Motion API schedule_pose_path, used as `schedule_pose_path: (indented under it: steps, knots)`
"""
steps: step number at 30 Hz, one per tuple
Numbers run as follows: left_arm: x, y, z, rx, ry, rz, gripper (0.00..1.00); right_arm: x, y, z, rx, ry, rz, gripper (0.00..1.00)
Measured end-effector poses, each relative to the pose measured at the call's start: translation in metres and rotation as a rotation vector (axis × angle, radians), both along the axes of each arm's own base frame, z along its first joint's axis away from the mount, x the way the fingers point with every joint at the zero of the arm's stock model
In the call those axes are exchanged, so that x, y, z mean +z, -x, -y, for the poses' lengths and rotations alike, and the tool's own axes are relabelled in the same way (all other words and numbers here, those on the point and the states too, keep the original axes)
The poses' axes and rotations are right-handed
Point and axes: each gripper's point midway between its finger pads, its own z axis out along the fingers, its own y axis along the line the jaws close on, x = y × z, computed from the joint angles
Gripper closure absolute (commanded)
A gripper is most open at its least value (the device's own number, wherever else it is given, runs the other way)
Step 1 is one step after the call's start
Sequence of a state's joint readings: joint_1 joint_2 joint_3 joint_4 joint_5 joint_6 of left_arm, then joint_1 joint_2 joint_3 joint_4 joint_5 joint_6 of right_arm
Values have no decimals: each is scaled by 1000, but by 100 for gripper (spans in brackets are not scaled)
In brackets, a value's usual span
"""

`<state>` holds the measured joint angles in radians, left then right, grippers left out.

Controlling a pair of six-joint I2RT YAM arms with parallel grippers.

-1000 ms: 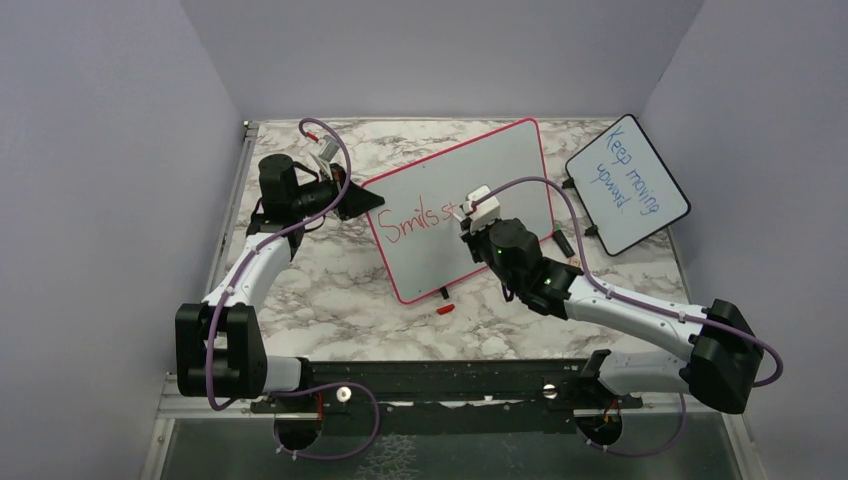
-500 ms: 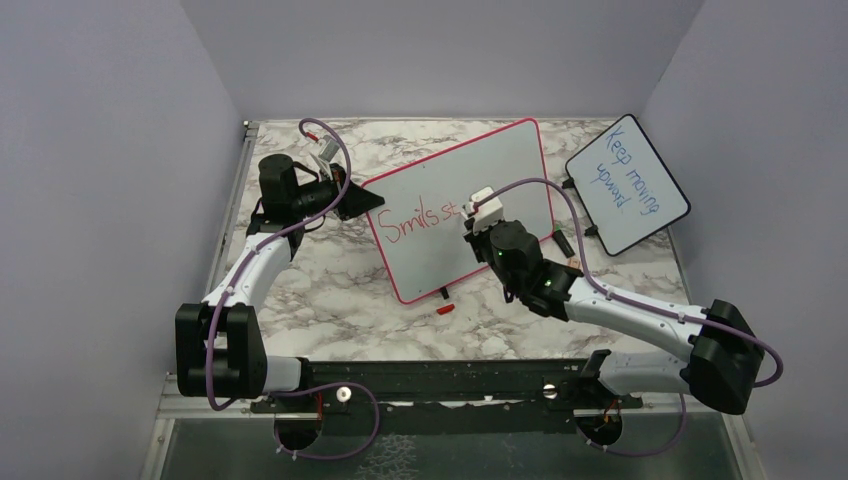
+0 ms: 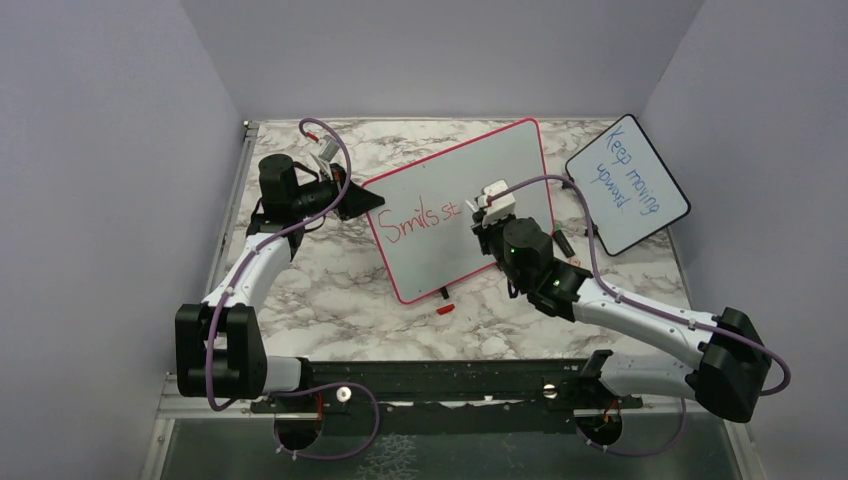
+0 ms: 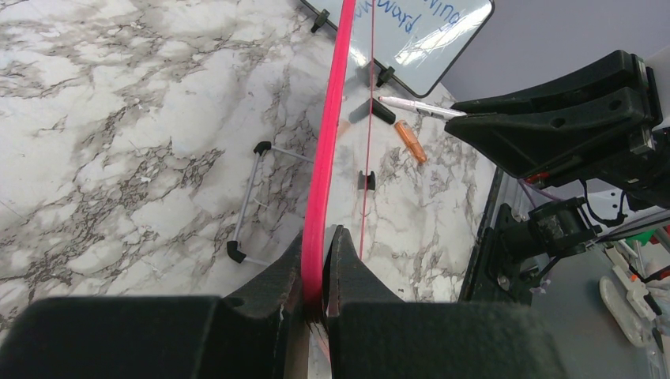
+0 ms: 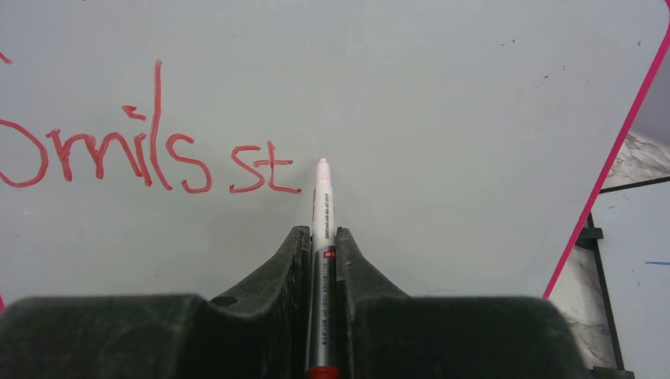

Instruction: Write a sentence on the whiteboard

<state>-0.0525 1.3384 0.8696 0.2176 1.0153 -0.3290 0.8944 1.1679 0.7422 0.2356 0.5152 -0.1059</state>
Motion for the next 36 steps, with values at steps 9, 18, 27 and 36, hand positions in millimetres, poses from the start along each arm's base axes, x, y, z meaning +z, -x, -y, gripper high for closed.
schedule_pose_path:
  steps: [9,18,27,36]
  knots:
    - [0,0,0,0,0,0,100,-10,-6,-1,-8,19,-16,99]
    - [0,0,0,3,-1,-2,100,-13,-10,-5,-7,16,-13,99]
    - [0,0,0,3,-1,-3,100,-8,-12,-8,7,9,1,99]
    - [-1,-1,0,6,-2,-3,100,-8,-9,-13,41,7,-3,99]
